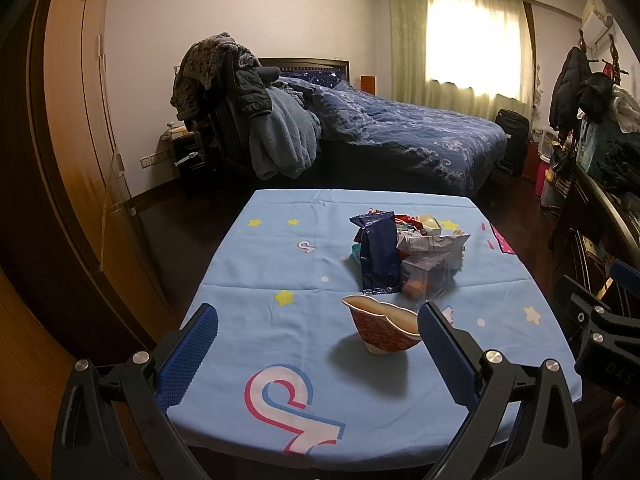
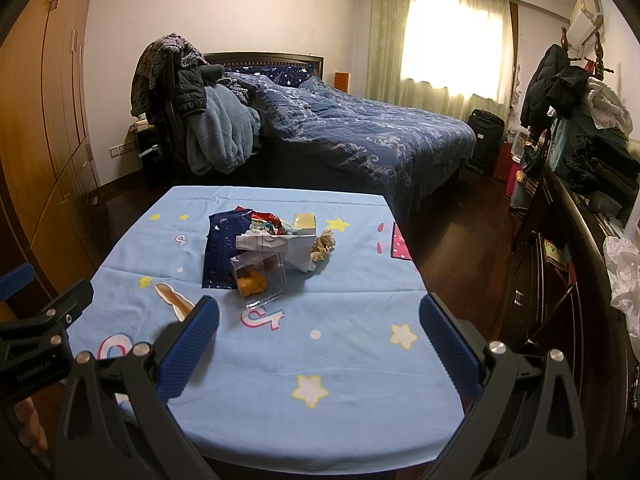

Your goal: Collect trash

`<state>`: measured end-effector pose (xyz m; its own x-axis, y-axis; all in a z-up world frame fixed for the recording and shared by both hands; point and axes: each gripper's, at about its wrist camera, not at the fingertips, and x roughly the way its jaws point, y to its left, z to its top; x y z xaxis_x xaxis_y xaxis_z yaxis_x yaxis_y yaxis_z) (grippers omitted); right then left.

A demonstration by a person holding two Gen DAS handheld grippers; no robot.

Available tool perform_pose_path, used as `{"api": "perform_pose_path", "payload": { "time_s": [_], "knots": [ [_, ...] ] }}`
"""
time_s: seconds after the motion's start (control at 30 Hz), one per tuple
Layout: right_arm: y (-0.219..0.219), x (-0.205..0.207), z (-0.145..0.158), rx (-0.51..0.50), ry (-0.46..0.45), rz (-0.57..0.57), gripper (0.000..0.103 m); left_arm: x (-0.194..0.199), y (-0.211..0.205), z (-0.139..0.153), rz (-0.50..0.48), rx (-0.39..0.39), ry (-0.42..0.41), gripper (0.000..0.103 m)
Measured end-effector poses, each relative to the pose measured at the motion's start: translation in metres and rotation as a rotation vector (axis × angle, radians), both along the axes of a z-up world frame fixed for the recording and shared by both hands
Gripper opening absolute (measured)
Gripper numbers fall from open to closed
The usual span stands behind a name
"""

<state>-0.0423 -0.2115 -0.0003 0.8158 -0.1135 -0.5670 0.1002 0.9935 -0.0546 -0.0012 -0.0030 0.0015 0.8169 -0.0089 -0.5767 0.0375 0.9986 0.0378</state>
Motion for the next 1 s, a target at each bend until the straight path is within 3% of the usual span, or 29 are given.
{"api": "perform_pose_path", "payload": {
  "time_s": [1.0],
  "knots": [
    [-0.0010,-0.0001,-0.0007,0.001,0.001,0.001,0.100,-0.0024,-0.0004,0.0017,-0.002,-0.001,0.002,0.099]
  ]
}}
